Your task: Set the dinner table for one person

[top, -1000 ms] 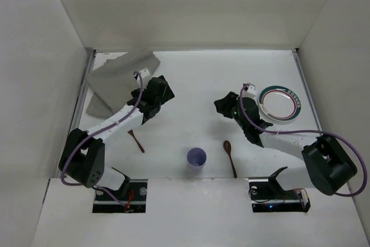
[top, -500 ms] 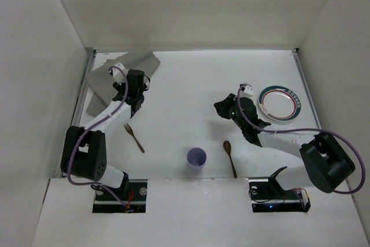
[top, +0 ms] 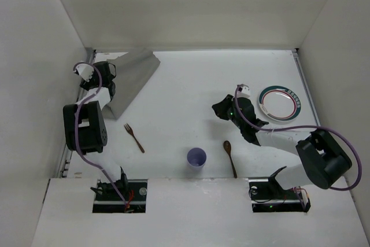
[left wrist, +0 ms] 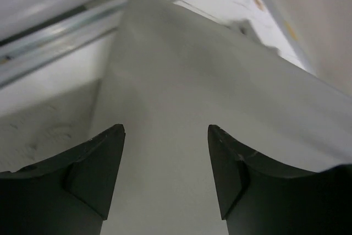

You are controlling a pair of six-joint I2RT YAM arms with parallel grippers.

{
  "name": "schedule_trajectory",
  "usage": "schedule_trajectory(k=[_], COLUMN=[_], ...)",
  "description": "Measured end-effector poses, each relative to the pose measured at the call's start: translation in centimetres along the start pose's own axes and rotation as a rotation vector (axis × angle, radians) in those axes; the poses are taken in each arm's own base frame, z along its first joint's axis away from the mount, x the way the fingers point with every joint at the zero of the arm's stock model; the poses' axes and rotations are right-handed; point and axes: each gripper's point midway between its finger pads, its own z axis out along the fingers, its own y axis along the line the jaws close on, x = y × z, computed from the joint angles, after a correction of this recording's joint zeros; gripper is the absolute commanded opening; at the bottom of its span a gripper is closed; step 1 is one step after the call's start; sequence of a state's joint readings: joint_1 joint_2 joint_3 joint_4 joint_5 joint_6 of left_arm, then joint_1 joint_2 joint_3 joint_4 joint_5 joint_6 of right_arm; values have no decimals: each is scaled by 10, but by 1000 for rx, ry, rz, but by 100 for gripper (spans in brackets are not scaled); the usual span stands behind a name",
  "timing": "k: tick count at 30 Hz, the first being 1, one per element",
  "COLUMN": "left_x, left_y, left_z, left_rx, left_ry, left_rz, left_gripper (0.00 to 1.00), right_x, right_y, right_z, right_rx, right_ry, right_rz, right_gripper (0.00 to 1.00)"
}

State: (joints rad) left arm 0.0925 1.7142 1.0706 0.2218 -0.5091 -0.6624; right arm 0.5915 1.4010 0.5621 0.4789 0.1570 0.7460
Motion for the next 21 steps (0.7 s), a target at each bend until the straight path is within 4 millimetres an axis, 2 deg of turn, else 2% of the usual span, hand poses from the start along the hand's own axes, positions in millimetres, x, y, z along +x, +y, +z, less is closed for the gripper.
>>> schedule_trajectory(k=[3, 6, 16, 21], left_x=[0, 5, -15, -16], left_y=[27, 40, 29, 32], left_z=[32, 51, 92, 111], left_rx=[-74, -84, -35, -49], left_ry=[11, 44, 46, 57], left_rz=[-9, -17, -22, -3], left_gripper=[61, 60, 54, 51], right_x=[0, 3, 11, 12], right_y=[0, 0, 12, 14], right_z=[0, 4, 4, 4], right_rx=[0, 0, -33, -38], right_ry=[1, 14, 44, 45], right_rz=[3, 3, -3, -4], right_gripper=[17, 17, 18, 18])
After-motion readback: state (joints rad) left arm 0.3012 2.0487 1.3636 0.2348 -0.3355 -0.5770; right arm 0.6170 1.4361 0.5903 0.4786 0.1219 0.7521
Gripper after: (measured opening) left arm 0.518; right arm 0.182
